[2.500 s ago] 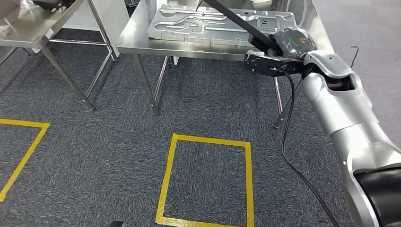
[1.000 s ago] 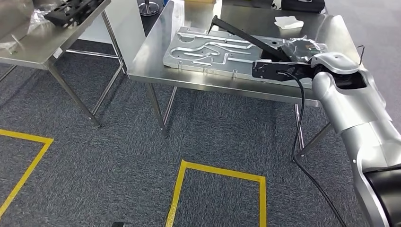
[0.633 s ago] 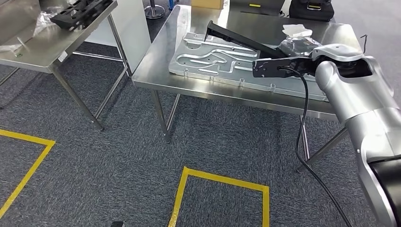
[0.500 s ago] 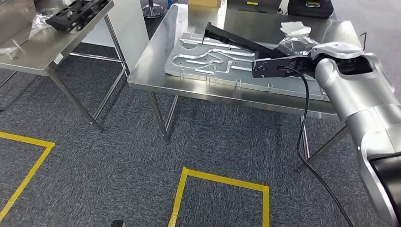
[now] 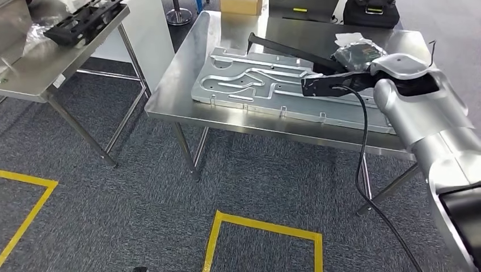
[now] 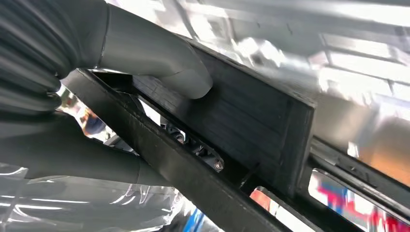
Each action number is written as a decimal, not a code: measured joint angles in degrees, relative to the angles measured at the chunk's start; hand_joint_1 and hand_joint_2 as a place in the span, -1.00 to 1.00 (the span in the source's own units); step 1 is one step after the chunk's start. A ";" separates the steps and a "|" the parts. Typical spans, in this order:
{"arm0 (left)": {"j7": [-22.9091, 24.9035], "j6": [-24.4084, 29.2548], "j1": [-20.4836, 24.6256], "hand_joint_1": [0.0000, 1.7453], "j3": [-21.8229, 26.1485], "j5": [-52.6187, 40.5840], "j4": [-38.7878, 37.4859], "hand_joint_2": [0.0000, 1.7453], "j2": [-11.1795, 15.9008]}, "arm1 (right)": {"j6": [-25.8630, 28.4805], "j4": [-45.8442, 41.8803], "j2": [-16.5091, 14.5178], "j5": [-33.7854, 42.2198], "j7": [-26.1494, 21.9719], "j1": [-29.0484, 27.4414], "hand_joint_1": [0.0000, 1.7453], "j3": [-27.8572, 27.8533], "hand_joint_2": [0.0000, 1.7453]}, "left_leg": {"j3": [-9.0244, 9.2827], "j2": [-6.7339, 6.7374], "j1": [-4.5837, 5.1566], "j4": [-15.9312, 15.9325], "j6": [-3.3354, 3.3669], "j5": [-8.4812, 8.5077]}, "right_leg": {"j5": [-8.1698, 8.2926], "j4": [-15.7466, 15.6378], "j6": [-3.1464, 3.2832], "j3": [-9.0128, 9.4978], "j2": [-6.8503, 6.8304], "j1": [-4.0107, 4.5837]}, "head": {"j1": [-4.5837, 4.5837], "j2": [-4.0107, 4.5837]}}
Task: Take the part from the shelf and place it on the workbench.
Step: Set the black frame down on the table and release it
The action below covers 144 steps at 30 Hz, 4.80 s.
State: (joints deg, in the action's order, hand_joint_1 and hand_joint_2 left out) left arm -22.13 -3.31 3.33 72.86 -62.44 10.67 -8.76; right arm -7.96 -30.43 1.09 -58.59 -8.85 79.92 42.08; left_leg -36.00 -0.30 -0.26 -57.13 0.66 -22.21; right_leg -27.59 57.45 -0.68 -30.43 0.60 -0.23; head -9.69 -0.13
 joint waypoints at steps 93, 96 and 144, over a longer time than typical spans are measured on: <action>0.15 5.83 1.11 -1.00 2.89 1.38 0.00 -1.00 -0.01 | 5.29 6.05 -10.96 -13.04 -2.51 -15.69 -1.00 0.17 1.00 | 1.01 -0.48 0.08 -1.59 -0.46 -2.76 | 3.36 1.80 -1.24 -6.38 -0.27 -1.39 | -0.17 0.00; 0.09 5.93 1.12 -1.00 3.34 1.99 0.00 -1.00 -0.09 | 5.23 6.52 -11.74 -13.10 -2.58 -15.68 -1.00 0.37 1.00 | 1.02 -0.48 0.08 -1.59 -0.46 -2.76 | 3.36 1.80 -1.24 -6.36 -0.27 -1.39 | -0.17 -0.01; -1.46 4.53 0.99 -1.00 5.85 4.25 0.00 -1.00 -0.73 | 26.68 -76.43 -1.46 53.73 -23.87 -51.26 -1.00 -33.27 -1.00 | 1.71 -0.13 0.13 -1.04 1.69 -2.11 | -5.73 16.39 -2.63 -11.29 -0.34 -1.53 | -0.16 0.01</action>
State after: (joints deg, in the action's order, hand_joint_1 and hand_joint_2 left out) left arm -23.59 1.22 4.32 78.71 -58.19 10.67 -9.49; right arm 18.72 -106.86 -0.37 -4.86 -32.72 28.66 8.81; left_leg -34.29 -0.43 -0.13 -58.17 2.35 -24.31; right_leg -33.32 73.84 -3.31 -41.72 0.27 -1.76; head -9.85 -0.12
